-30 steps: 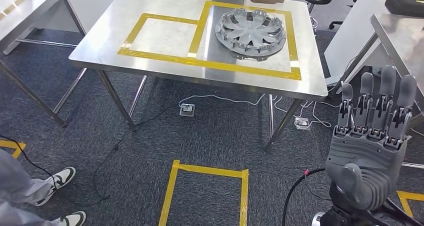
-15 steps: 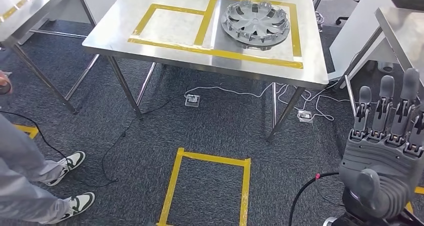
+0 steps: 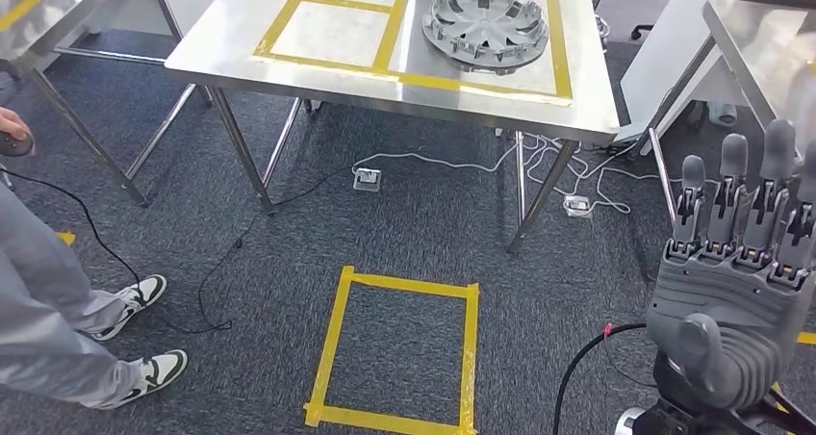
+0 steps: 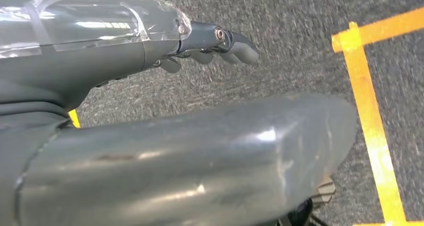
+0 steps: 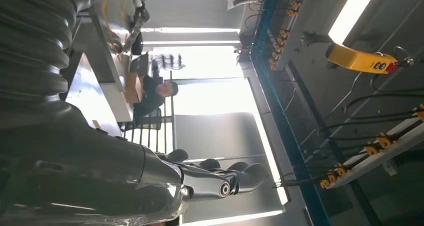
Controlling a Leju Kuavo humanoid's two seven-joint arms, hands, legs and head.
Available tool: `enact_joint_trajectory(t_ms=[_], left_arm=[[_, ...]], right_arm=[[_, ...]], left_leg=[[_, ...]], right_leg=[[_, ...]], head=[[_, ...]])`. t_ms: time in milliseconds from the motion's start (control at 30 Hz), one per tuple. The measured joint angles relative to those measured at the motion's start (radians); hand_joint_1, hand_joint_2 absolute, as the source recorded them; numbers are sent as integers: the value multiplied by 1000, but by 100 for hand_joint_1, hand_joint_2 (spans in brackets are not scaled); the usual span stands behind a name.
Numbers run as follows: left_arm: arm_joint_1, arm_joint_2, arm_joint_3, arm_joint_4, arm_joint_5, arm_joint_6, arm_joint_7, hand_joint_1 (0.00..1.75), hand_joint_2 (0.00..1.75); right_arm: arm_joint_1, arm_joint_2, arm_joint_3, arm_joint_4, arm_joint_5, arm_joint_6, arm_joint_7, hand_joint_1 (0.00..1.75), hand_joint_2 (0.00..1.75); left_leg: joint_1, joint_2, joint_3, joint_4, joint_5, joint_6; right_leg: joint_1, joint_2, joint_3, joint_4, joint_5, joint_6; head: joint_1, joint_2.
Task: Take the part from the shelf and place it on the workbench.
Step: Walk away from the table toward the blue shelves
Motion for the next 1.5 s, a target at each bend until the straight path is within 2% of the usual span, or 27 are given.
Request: enact_joint_trajectory(t_ms=[67,133,200,267,333,400,500,567,633,667,700,767,800,833,867,933,1000,1033,1100,1167,1200,1233,1300,1333,1400,1433,1500], left_arm=[[-1,-1,0,0,0,2,0,0,0],[-1,-1,0,0,0,3,0,0,0],[0,0,0,0,0,3,0,0,0],[0,0,0,0,0,3,0,0,0],[0,-2,0,0,0,3,0,0,0],[0,-7,0,0,0,3,0,0,0],[1,-13,0,0,-1,1,3,0,0],[3,-14,0,0,-1,1,4,0,0],[2,-14,0,0,-2,1,5,0,0],[2,-13,0,0,-2,1,6,0,0],[2,-12,0,0,-2,1,6,0,0],[2,-10,0,0,-2,1,7,0,0],[1,-9,0,0,-2,1,8,0,0],[0,-10,0,0,-2,2,8,0,0],[-1,-10,0,0,-2,2,8,0,0],[-2,-11,0,-1,-3,2,7,0,0],[-1,-11,-1,0,-3,2,8,0,0],[-2,-12,-1,0,-3,2,8,0,0],[-5,-12,0,0,-3,2,8,0,0],[-5,-11,-1,0,-3,2,9,0,0],[-5,-10,-1,0,-3,2,9,0,0],[-5,-9,-1,0,-3,2,9,0,0],[-5,-7,0,0,-3,4,9,0,0],[-5,-6,0,0,-3,7,8,0,0],[-5,-8,0,0,-1,18,6,0,0],[-5,-9,0,0,-1,22,6,0,0],[-4,-11,0,0,1,28,6,0,0]], right_arm=[[0,-5,-7,-2,-1,-3,1,0,175],[1,-8,-10,-2,-3,-6,3,0,175],[1,-8,-12,-2,-4,-6,4,0,175],[1,-9,-12,-2,-4,-6,6,0,175],[0,-12,-13,-4,-4,-6,7,0,175],[-2,-15,-16,-10,-4,-6,8,0,175],[-2,-21,-23,-17,-3,-6,8,0,175],[-2,-22,-27,-18,-4,-6,9,0,175],[0,-21,-30,-18,-4,-6,10,0,175],[1,-20,-30,-18,-4,-7,10,0,175],[2,-20,-30,-18,-4,-7,10,0,175],[3,-20,-30,-18,-2,-10,10,0,175],[4,-20,-30,-18,-1,-11,10,0,175],[4,-20,-30,-19,0,-12,10,0,175],[5,-20,-30,-20,1,-12,10,0,175],[6,-22,-31,-23,2,-12,10,0,175],[9,-23,-32,-25,3,-12,10,0,175],[11,-24,-32,-25,3,-13,10,0,175],[14,-25,-33,-25,8,-17,11,0,175],[15,-26,-34,-26,19,-25,12,0,175],[16,-26,-35,-26,24,-29,14,0,131],[17,-26,-35,-26,30,-34,15,0,87],[18,-26,-35,-27,49,-51,20,0,0],[18,-27,-35,-27,69,-67,27,0,0],[18,-27,-36,-31,132,-115,49,0,0],[18,-27,-37,-33,168,-143,63,0,0],[19,-28,-37,-35,238,-195,94,0,0]], left_leg=[[0,1,-20,0,17,18],[-4,1,-41,1,35,26],[-13,2,-69,2,56,29],[-24,3,-96,2,78,32],[-31,3,-114,0,97,33],[-26,4,-124,-6,118,25],[-14,4,-133,-22,141,9],[-16,2,-148,12,84,4],[-12,1,-169,112,-15,-4],[-9,1,-175,167,-44,-11],[-5,1,-173,209,-48,-18],[3,3,-136,219,2,-37],[9,5,-99,182,23,-48],[12,6,-56,128,23,-60],[13,6,-22,78,7,-60],[9,4,7,24,-28,-44],[7,4,-4,22,-20,-14],[7,5,-13,22,-9,-3],[7,5,-42,21,18,15],[3,4,-75,22,46,21],[0,4,-93,22,60,22],[-3,4,-112,22,75,22],[-10,5,-148,22,102,21],[-12,5,-161,21,114,21],[-11,6,-173,17,136,14],[-6,8,-174,13,148,8],[4,12,-176,-1,172,-7]], right_leg=[[-4,1,-17,65,-72,13],[-8,2,-38,182,-163,21],[-8,2,-36,266,-195,16],[-3,4,19,226,-156,-4],[13,5,119,74,-118,-37],[29,4,187,-48,-120,-60],[39,2,193,-104,-88,-67],[34,-3,183,-132,-49,-73],[27,-5,157,-130,-26,-70],[24,-6,139,-121,-19,-63],[20,-7,119,-110,-13,-58],[9,-8,70,-79,0,-44],[3,-9,44,-59,4,-37],[-1,-7,19,-37,7,-29],[-4,-6,-2,-16,10,-24],[-3,-3,-21,10,18,-15],[-5,-2,-26,15,26,-10],[-7,-2,-31,23,11,-6],[-12,-1,-43,88,-78,5],[-16,0,-51,203,-179,14],[-18,0,-48,254,-199,14],[-19,1,-37,281,-194,12],[-18,3,27,239,-141,0],[-15,3,82,170,-127,-10],[-5,1,198,3,-148,-26],[2,0,232,-53,-164,-31],[13,-1,242,-95,-154,-32]], head=[[7,0],[17,0],[23,0],[27,0],[27,0],[24,0],[31,0],[35,0],[30,0],[27,0],[25,0],[21,0],[20,0],[14,0],[9,0],[2,0],[5,0],[7,0],[13,0],[22,0],[25,0],[29,0],[32,0],[33,0],[31,0],[31,0],[34,0]])
